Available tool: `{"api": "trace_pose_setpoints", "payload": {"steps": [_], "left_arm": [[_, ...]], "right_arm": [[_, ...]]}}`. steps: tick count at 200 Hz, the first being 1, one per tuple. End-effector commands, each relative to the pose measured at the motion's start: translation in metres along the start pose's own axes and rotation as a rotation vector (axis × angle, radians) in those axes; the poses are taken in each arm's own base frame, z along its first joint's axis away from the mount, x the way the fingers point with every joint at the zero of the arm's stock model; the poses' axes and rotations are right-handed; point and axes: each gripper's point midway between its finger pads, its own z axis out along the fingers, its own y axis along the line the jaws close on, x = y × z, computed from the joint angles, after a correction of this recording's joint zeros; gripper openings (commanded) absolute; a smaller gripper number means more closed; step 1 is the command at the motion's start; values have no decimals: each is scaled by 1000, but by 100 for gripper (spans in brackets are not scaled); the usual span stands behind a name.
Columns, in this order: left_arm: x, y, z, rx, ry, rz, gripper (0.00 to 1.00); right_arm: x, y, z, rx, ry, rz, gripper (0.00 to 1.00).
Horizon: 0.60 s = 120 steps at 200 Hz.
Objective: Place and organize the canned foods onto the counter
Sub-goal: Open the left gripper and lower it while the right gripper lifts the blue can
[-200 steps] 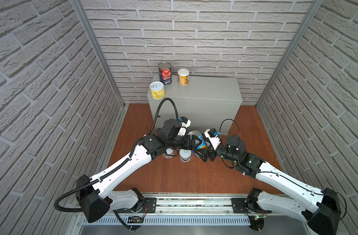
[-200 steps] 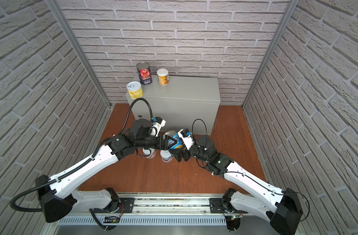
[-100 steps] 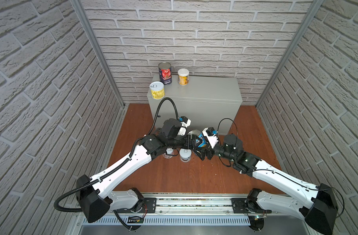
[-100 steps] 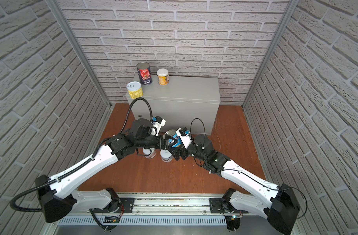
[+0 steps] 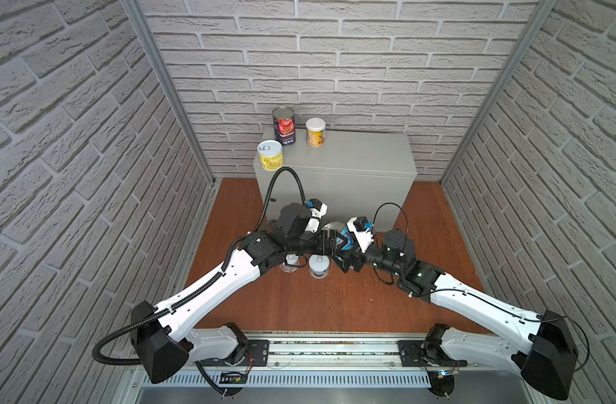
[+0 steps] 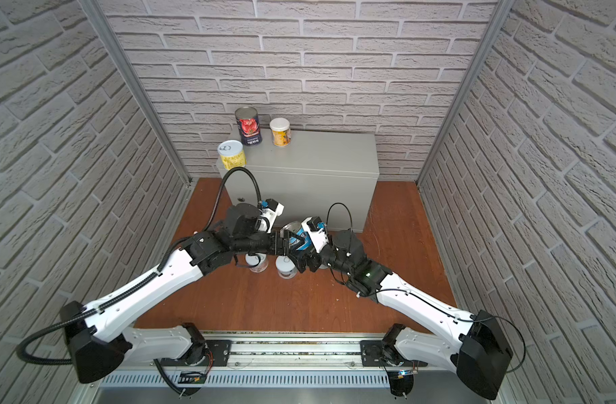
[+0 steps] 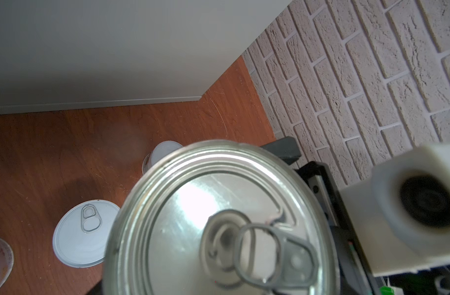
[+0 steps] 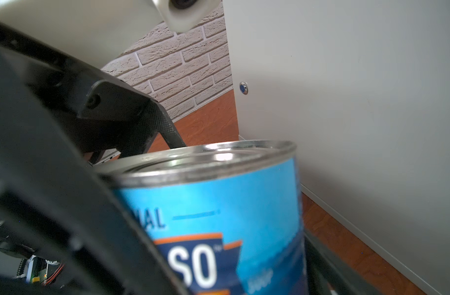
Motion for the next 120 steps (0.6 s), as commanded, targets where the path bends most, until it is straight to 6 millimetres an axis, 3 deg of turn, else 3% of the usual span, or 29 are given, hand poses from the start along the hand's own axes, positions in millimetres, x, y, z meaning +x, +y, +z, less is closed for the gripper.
{"api": "trace_pose_setpoints", "payload": {"steps": [1, 33, 95, 120], "left_arm": [[-54, -70, -43, 243, -216, 84, 37], [-55, -66, -40, 240, -212, 77, 37], [-56, -69, -40, 260, -211, 71, 36], [-56, -67, -39, 255, -208, 70, 36]], "right_arm": [[-6, -3, 6, 25, -23, -33, 92], [-4, 1, 12, 9, -9, -36, 83], [-5, 1, 22, 0, -11, -25, 86], [-8, 0, 24, 4, -23, -18, 78]]}}
